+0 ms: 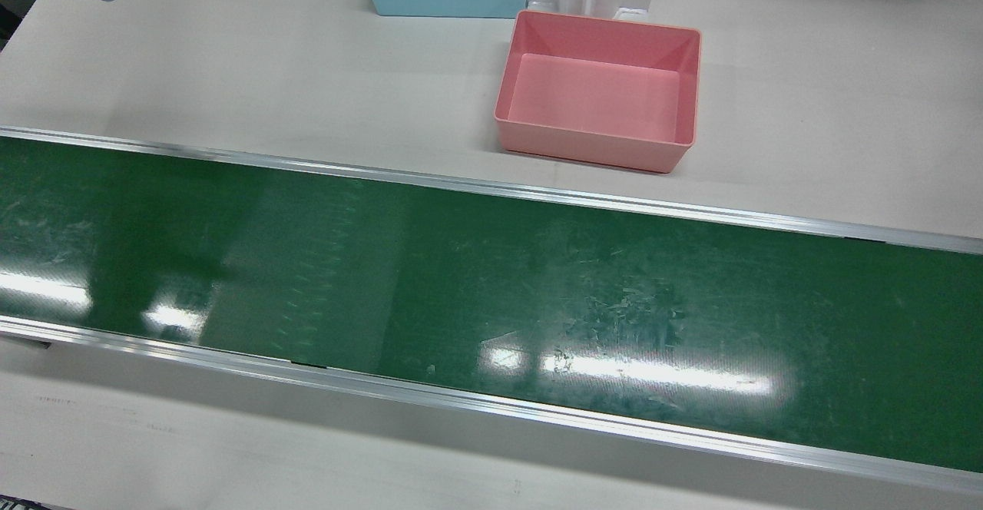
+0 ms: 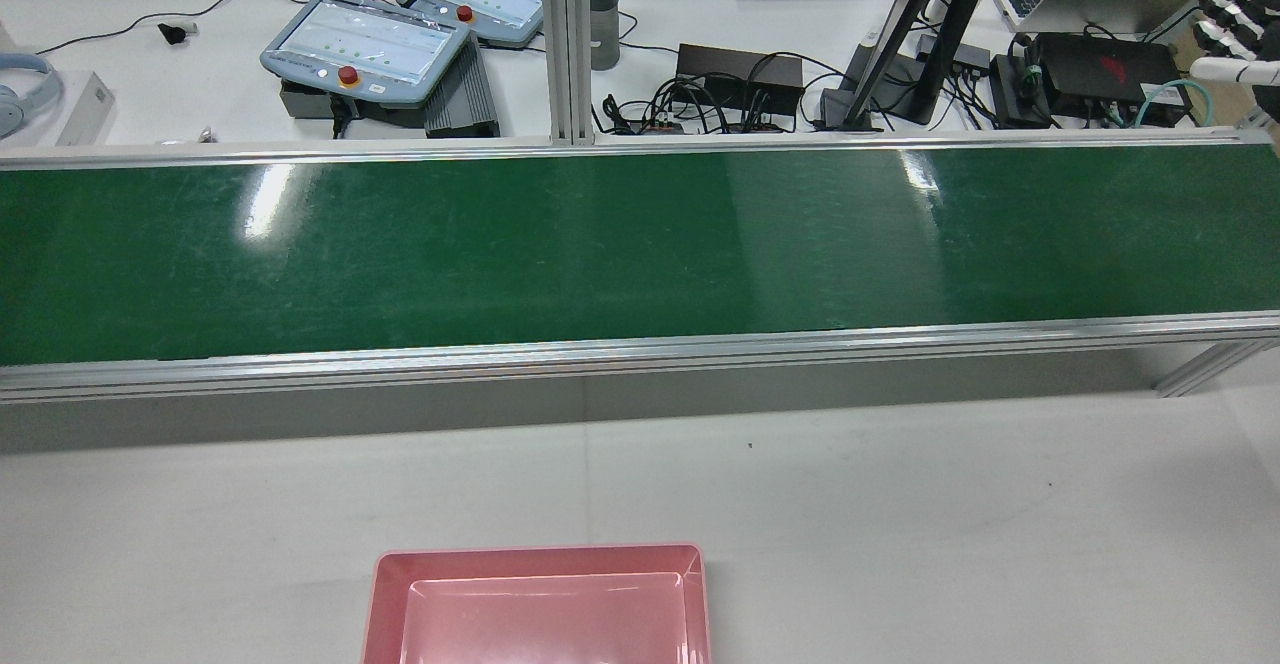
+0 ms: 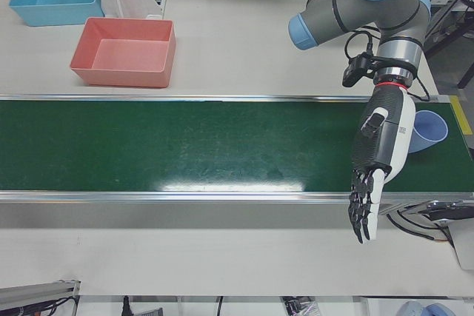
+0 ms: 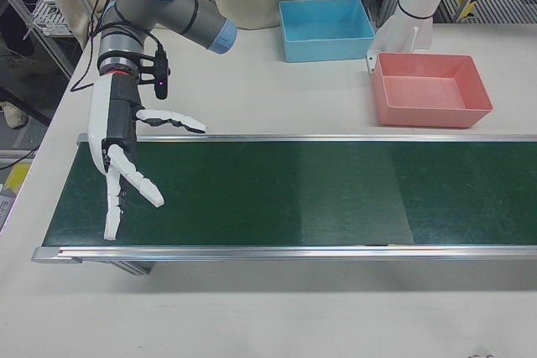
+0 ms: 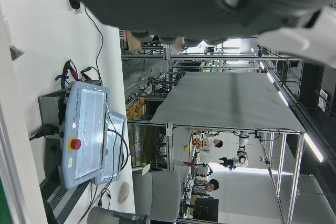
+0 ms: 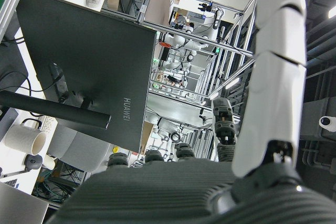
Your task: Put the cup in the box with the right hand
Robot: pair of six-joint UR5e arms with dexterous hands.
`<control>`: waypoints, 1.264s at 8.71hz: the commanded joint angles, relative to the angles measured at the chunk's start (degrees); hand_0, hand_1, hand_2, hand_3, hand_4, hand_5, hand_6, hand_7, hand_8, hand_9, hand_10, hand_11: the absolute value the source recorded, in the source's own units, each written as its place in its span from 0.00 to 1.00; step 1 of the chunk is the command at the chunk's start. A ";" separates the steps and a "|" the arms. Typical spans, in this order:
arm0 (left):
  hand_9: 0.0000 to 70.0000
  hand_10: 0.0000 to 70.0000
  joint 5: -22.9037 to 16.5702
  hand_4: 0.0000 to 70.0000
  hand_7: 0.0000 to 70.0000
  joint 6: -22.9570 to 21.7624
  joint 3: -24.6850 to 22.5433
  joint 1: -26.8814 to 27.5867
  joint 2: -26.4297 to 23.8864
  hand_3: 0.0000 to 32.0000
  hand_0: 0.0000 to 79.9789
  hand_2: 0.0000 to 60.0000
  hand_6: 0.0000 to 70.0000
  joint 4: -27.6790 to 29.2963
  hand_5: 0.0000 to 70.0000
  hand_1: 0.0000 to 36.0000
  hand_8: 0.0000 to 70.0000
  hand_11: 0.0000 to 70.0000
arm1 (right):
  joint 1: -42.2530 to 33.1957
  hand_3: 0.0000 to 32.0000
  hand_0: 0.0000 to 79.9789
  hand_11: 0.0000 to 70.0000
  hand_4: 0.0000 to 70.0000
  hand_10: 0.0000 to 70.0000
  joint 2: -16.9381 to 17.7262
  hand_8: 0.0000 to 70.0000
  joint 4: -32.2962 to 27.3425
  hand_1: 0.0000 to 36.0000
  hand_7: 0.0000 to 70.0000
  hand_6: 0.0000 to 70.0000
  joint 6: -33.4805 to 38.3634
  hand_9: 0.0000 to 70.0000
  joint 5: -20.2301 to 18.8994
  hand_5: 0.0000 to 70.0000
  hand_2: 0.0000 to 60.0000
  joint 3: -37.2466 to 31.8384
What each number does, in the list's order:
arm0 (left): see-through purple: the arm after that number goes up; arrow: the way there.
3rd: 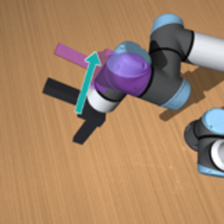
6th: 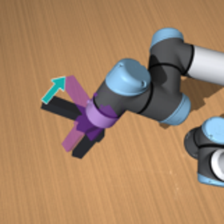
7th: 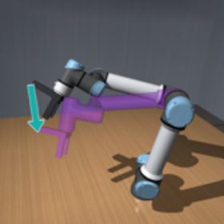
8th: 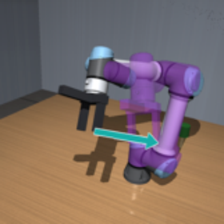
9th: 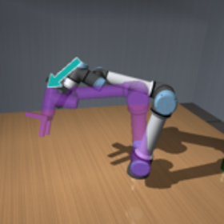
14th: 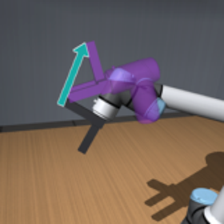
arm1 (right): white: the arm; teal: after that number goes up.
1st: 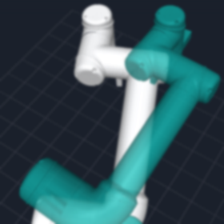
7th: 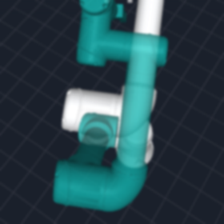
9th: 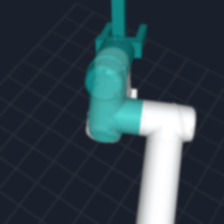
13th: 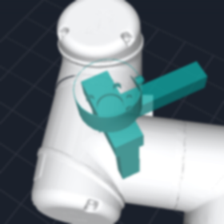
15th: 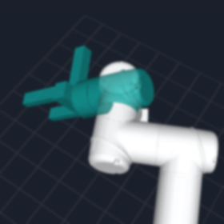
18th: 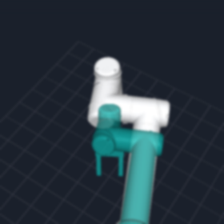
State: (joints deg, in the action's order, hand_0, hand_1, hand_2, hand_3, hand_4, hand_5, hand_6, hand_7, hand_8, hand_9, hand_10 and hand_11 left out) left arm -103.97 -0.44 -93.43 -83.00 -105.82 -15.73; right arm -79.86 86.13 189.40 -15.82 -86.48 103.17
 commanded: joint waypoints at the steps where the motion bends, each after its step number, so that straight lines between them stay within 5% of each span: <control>1: 0.00 0.00 0.00 0.00 0.00 0.00 0.00 0.03 0.00 0.00 0.00 0.00 0.00 0.00 0.00 0.00 0.00 0.00 | 0.05 0.00 0.69 0.04 0.01 0.00 -0.09 0.00 0.00 0.75 0.06 0.05 0.00 0.03 0.00 0.10 0.36 0.02; 2: 0.00 0.00 0.00 0.00 0.00 0.00 0.00 -0.05 0.00 0.00 0.00 0.00 0.00 0.00 0.00 0.00 0.00 0.00 | -0.03 0.00 0.71 0.04 0.07 0.00 -0.09 0.00 0.00 0.66 0.06 0.05 0.00 0.03 0.00 0.10 0.23 0.02; 4: 0.00 0.00 0.00 0.00 0.00 0.00 0.00 -0.05 0.00 0.00 0.00 0.00 0.00 0.00 0.00 0.00 0.00 0.00 | 0.05 0.00 0.71 0.05 0.05 0.01 -0.09 0.00 0.00 0.68 0.06 0.05 0.00 0.02 0.00 0.11 0.24 0.02; 5: 0.00 0.00 0.00 0.00 0.00 0.00 0.00 -0.05 0.00 0.00 0.00 0.00 0.00 0.00 0.00 0.00 0.00 0.00 | 0.23 0.00 0.69 0.05 0.03 0.01 -0.09 0.00 0.09 0.74 0.06 0.05 0.00 0.02 0.00 0.11 0.35 0.02; 8: 0.00 0.00 0.00 0.00 0.00 0.00 0.00 0.04 0.00 0.00 0.00 0.00 0.00 0.00 0.00 0.00 0.00 0.00 | -0.03 0.00 0.73 0.05 0.08 0.01 0.00 0.00 0.00 0.63 0.06 0.05 0.00 0.02 0.00 0.11 0.16 0.11; 9: 0.00 0.00 0.00 0.00 0.00 0.00 0.00 -0.05 0.00 0.00 0.00 0.00 0.00 0.00 0.00 0.00 0.00 0.00 | -0.04 0.00 0.70 0.05 0.03 0.01 0.00 0.00 0.26 0.73 0.05 0.05 0.00 0.02 0.00 0.11 0.32 1.15; 10: 0.00 0.00 0.00 0.00 0.00 0.00 0.00 0.03 0.00 0.00 0.00 0.00 0.00 0.00 0.00 0.00 0.00 0.00 | -0.64 0.00 0.70 0.05 0.04 0.01 0.00 0.00 1.92 0.73 0.05 0.05 0.09 0.02 0.09 0.11 0.33 1.77; 11: 0.00 0.00 0.00 0.00 0.00 0.00 0.00 -0.05 0.00 0.00 0.00 0.00 0.00 0.00 0.00 0.00 0.00 0.00 | -1.61 0.00 0.63 0.07 0.01 0.02 -0.09 0.01 3.33 0.94 0.05 0.05 0.00 0.04 0.17 0.13 0.97 2.38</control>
State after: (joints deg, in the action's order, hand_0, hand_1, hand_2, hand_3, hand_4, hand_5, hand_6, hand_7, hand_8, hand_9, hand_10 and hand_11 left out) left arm -103.97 -0.44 -93.43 -82.99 -105.82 -15.73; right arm -80.08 86.13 190.13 -15.79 -86.46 104.18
